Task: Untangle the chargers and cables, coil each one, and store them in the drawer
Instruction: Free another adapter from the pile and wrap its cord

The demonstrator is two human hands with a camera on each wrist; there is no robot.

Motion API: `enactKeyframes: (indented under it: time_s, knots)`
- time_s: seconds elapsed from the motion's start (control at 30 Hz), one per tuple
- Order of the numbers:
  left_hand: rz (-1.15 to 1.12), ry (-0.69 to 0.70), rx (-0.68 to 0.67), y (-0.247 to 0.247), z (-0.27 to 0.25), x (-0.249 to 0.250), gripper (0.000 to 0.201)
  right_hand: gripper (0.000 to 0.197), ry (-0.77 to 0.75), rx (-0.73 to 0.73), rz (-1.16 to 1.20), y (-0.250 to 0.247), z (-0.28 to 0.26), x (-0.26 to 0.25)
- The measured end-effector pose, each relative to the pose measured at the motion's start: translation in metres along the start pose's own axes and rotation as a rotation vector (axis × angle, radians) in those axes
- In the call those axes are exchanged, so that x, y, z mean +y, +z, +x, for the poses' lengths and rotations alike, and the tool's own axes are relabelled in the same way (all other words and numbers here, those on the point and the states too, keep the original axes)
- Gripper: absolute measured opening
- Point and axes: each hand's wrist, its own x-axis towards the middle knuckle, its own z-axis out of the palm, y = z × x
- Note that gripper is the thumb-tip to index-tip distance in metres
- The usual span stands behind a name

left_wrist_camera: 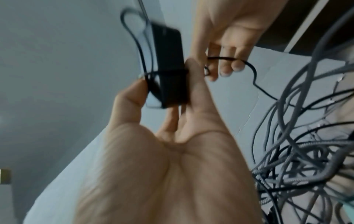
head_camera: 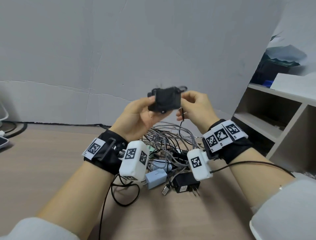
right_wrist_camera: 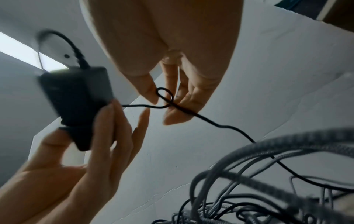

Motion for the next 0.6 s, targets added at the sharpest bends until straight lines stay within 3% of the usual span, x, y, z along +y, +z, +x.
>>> enactKeyframes:
  time_s: [0.1,0.2,0.3,0.4,0.5,0.6]
  knots:
    - [-0.283,0.112,0.117,-0.002,0.003,0.003,0.029,0.006,0.039,0.037,-0.025,0.007,0.003,0.005]
    - [-0.344,0.165,0.188,-0.005,0.004,0.006,0.023,0.013,-0.051,-0.035,-0.347,0.01,0.005,0.008]
    - [-0.054,0.174,0.283,-0.005,0.006,0.004,0.033,0.021,-0.126,-0.274,-0.739,0.017,-0.001,0.0]
    - [0.295,0.181,0.372,-0.006,0.007,-0.002,0.032,0.032,-0.128,-0.482,-0.808,0.02,-0.009,-0.009]
    - [0.268,0.158,0.329,-0.006,0.005,-0.004,0.042,0.045,-0.157,-0.536,-0.773,0.018,-0.012,-0.01]
    - [0.199,0.196,0.28,0.0,0.003,-0.002,0.032,0.034,-0.147,-0.529,-0.717,0.015,-0.013,-0.007]
